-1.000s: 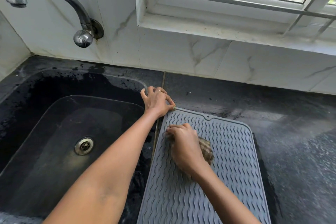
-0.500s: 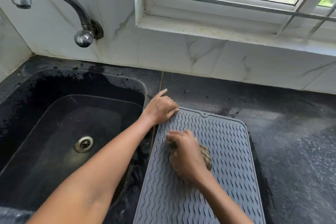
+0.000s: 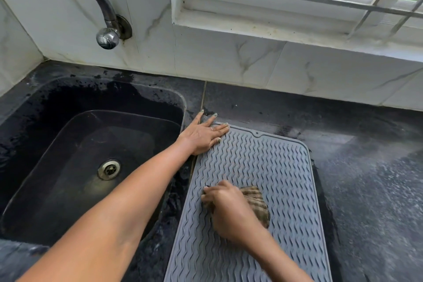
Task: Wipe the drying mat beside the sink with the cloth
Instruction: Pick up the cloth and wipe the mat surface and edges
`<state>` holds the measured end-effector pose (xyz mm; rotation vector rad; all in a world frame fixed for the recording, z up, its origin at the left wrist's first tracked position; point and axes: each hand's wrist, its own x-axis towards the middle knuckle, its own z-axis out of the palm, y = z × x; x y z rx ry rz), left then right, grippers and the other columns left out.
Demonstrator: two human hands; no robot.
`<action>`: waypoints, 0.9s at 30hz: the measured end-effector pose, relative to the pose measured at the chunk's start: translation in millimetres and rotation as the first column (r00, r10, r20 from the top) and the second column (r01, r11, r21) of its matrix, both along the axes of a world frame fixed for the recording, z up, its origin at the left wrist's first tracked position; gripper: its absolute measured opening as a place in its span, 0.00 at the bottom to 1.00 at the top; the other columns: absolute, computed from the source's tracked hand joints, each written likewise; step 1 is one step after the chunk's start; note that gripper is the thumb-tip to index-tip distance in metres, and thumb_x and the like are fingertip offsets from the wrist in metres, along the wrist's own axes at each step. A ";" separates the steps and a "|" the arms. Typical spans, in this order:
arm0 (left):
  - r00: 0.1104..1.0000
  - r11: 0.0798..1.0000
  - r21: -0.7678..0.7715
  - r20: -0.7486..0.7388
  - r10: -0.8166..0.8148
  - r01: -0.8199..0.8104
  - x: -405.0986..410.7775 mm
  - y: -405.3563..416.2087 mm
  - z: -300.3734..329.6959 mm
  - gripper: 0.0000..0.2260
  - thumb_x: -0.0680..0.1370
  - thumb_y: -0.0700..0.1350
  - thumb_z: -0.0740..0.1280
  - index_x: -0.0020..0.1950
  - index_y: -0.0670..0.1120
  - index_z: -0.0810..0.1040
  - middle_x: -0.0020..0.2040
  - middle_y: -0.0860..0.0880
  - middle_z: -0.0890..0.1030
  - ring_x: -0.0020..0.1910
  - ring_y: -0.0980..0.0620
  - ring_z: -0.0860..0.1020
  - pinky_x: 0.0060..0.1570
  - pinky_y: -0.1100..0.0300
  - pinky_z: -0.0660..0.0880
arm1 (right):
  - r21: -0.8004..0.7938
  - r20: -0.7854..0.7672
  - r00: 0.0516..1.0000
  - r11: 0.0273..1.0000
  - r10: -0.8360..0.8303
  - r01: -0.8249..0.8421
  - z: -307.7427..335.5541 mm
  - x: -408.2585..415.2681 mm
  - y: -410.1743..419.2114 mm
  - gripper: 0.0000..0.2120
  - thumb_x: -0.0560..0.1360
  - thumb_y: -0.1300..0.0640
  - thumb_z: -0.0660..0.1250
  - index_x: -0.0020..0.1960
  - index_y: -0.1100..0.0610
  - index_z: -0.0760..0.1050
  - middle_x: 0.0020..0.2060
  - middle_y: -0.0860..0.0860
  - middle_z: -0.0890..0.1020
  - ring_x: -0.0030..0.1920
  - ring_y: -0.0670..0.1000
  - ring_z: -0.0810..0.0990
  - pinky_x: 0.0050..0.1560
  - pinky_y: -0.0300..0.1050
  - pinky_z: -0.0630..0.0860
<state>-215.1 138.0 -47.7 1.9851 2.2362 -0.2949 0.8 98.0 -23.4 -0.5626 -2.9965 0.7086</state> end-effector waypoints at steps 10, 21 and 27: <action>0.999 0.995 -0.095 -0.042 0.031 -0.035 7.0 6.4 11.7 0.22 0.84 0.50 0.43 0.77 0.54 0.41 0.78 0.57 0.46 0.77 0.46 0.39 0.70 0.41 0.30 | 0.126 -0.041 0.998 0.990 -0.054 0.059 -14.6 -36.7 -4.0 0.22 0.75 0.65 0.55 0.69 0.61 0.67 0.72 0.56 0.67 0.74 0.55 0.59 0.69 0.50 0.55; 0.979 0.992 -0.122 -0.202 0.015 -0.041 34.4 5.5 31.4 0.24 0.84 0.51 0.44 0.78 0.47 0.43 0.79 0.52 0.48 0.77 0.47 0.40 0.73 0.43 0.33 | -0.023 -0.141 0.981 0.991 -0.135 0.133 3.5 -5.9 -19.4 0.24 0.69 0.72 0.61 0.58 0.54 0.79 0.55 0.51 0.83 0.58 0.53 0.78 0.58 0.52 0.77; 0.894 0.941 -0.311 0.371 0.253 -0.137 73.5 -13.4 22.3 0.34 0.81 0.60 0.49 0.77 0.43 0.37 0.77 0.44 0.37 0.77 0.44 0.38 0.75 0.45 0.40 | 0.150 0.017 0.996 0.985 -0.091 0.087 -8.5 -16.4 -41.3 0.23 0.73 0.63 0.57 0.68 0.55 0.68 0.68 0.52 0.72 0.69 0.55 0.65 0.62 0.51 0.64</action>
